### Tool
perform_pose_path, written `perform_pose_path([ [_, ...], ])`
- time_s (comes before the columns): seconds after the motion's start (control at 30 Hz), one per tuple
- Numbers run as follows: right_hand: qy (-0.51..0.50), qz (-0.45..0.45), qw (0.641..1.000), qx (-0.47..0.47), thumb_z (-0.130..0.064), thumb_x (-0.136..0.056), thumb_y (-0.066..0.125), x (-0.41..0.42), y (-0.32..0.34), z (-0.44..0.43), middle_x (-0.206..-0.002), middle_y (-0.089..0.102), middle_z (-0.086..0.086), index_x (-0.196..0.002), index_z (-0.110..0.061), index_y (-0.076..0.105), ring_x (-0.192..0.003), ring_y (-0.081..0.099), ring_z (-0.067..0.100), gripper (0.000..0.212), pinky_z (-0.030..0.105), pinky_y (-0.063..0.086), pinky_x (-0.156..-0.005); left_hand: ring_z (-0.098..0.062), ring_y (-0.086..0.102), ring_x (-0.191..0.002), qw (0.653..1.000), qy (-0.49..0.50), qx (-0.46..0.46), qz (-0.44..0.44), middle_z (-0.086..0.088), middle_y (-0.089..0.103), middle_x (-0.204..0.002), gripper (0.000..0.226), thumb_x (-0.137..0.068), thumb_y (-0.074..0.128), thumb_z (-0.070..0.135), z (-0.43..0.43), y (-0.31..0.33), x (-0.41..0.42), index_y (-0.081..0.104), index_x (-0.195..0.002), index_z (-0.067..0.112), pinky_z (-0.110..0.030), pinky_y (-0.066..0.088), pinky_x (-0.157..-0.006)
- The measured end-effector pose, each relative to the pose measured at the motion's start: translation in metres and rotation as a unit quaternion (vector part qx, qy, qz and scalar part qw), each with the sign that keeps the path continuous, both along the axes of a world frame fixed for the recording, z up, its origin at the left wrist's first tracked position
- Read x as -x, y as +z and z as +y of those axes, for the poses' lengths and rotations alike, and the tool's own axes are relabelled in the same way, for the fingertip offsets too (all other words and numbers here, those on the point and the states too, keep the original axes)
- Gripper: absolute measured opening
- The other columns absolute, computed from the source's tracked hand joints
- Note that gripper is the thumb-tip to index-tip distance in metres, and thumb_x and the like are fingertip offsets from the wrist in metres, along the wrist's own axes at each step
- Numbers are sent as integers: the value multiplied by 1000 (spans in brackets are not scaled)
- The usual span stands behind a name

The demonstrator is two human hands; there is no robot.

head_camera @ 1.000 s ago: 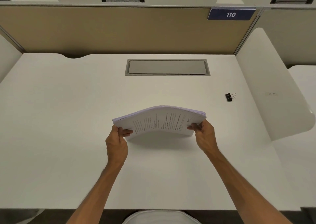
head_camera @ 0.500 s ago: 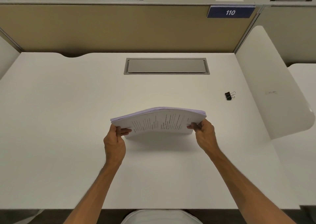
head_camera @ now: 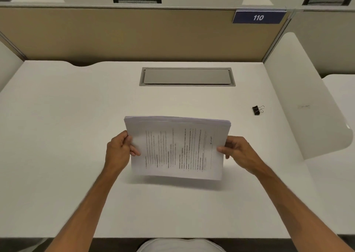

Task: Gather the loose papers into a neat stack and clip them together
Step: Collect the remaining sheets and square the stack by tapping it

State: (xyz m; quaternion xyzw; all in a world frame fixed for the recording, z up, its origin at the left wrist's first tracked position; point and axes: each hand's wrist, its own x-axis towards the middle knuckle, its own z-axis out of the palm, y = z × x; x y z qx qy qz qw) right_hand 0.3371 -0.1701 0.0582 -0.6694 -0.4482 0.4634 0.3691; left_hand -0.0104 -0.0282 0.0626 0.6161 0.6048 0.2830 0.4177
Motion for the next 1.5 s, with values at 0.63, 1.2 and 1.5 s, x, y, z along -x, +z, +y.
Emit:
perform_pose_path([
  [0.63, 203, -177, 963, -11, -49, -78, 79, 44, 71, 82, -128, 66, -6, -138, -30, 52, -103, 67, 11, 68, 42, 56, -97, -21, 61, -66, 926, -217, -131, 281, 3, 62, -74, 20, -100, 41, 11, 12, 82, -51, 57, -87, 13, -28, 49, -62],
  [1.2, 41, 67, 994, -71, -1, -88, 70, 5, 52, 41, -110, 77, 13, -115, 2, 72, -95, 75, 32, 27, 47, 61, -86, -21, 38, -141, 998, -25, 35, -51, -1, 40, -154, 82, -83, 69, 58, 24, 61, -61, 34, -150, 27, -41, 35, -110],
  [1.5, -46, 147, 986, -60, 6, -83, 70, -17, 36, 4, -106, 77, 17, -112, 0, 73, -91, 75, 32, 30, 35, 61, -76, -21, 73, -91, 945, -33, 171, -278, -9, 77, -102, 19, -95, 63, 11, 4, 24, -71, 71, -110, 3, -34, 59, -82],
])
